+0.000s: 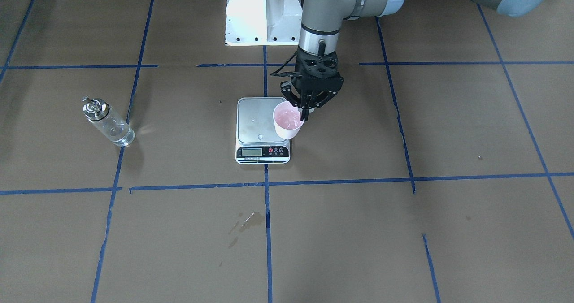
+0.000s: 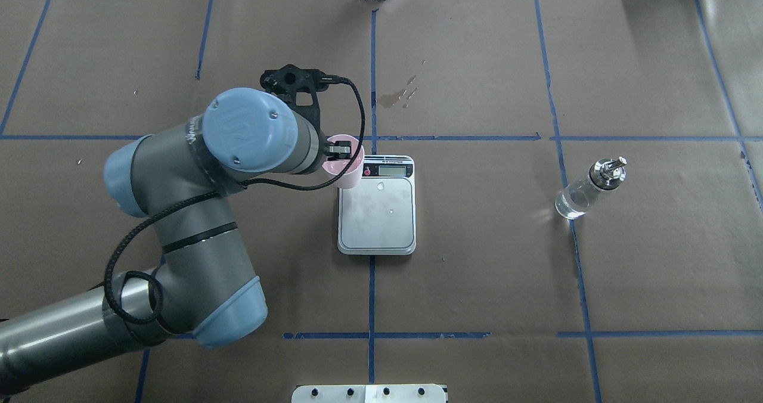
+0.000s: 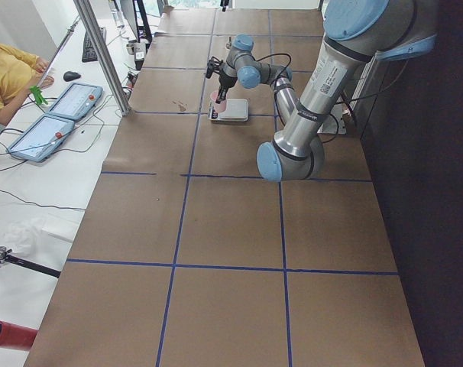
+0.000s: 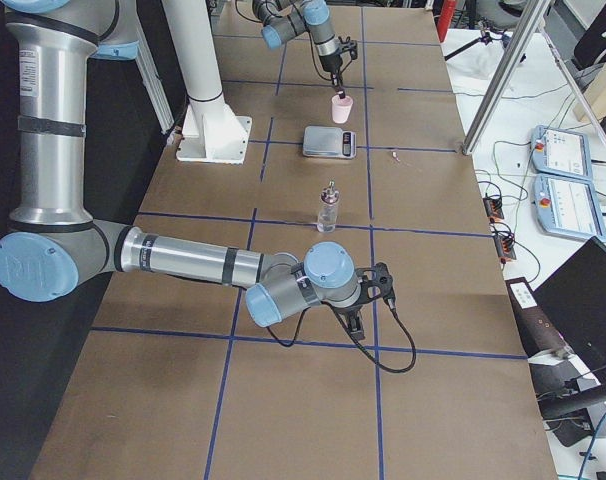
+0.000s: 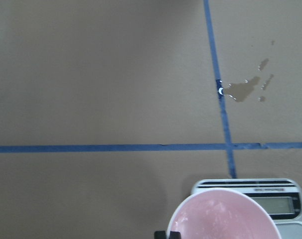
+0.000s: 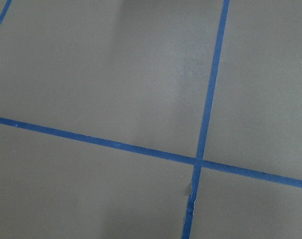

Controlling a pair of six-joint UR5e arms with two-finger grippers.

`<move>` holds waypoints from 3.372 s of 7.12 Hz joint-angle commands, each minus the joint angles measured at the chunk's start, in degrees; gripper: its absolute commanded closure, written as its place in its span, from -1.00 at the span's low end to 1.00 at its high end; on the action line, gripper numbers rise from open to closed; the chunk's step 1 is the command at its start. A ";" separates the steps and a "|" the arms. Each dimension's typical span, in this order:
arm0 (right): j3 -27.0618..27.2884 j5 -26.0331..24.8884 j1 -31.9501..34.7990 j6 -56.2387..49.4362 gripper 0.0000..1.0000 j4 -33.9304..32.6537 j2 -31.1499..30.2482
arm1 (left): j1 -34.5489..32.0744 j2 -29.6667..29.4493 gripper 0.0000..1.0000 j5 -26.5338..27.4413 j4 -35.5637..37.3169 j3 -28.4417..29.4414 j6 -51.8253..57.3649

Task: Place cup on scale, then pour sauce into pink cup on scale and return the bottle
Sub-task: 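Lift the pink cup with the left gripper and carry it over the scale, then lower the cup onto the scale, open the left gripper and withdraw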

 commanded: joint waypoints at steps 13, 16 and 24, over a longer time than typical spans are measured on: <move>0.06 0.00 0.00 0.00 -1.00 0.00 -0.02 | 4.36 -1.98 0.81 0.07 -0.58 2.50 -0.33; 0.14 0.00 0.00 0.00 -1.00 0.00 -0.02 | 4.36 -1.90 0.41 0.07 -2.33 3.56 -0.33; 0.84 0.35 0.00 1.93 -1.00 0.09 0.16 | -2.38 5.13 -1.00 -0.63 -1.63 -8.11 9.71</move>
